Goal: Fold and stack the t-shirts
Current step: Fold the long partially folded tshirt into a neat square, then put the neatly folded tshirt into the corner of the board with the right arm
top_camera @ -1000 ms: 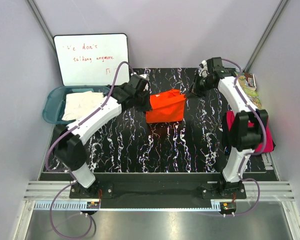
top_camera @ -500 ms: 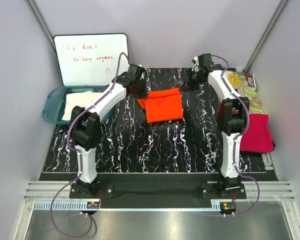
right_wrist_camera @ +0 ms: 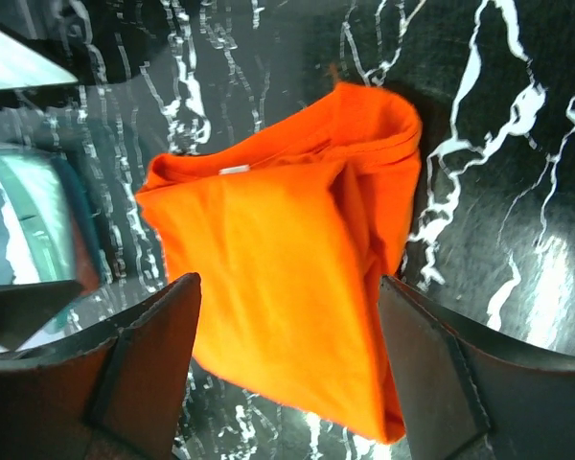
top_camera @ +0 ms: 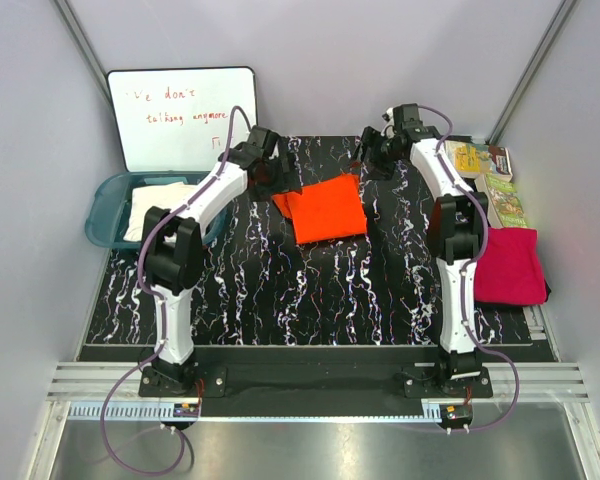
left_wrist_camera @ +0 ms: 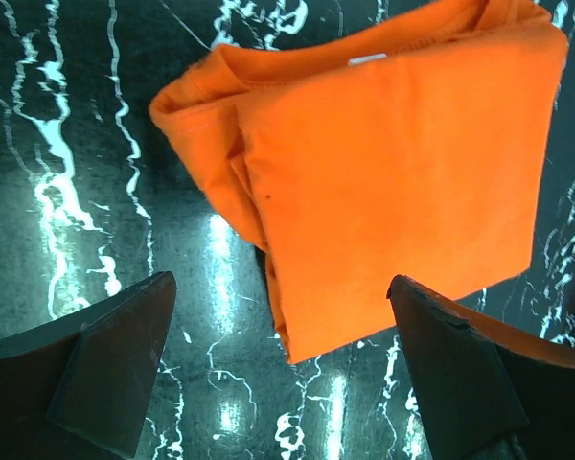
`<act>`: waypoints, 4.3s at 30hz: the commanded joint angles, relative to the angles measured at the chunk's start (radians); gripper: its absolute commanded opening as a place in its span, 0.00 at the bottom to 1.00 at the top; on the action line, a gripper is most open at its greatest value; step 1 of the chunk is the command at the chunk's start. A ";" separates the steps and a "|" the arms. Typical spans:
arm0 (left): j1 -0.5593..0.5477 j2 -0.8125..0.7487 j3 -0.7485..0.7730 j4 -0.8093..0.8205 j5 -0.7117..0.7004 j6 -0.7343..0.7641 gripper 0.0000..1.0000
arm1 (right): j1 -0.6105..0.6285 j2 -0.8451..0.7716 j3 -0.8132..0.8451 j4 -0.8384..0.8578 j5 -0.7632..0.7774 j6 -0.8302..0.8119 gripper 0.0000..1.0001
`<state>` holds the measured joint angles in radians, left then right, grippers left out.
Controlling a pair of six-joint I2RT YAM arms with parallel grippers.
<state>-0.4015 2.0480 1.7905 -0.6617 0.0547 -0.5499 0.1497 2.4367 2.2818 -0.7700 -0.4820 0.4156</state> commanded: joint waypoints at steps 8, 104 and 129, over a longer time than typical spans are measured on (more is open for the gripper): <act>0.016 -0.043 -0.026 -0.059 0.108 -0.004 0.99 | 0.013 -0.116 -0.251 0.040 0.031 0.019 0.81; 0.041 0.034 0.023 -0.059 0.341 0.127 0.99 | -0.099 -0.322 -0.817 -0.440 1.181 0.040 0.72; 0.050 0.012 -0.006 -0.061 0.320 0.117 0.99 | 0.142 -0.186 -0.538 -0.480 0.895 -0.041 0.00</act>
<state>-0.3569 2.0808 1.7721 -0.7403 0.3641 -0.4374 0.1951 2.2124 1.6512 -1.2537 0.5465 0.3721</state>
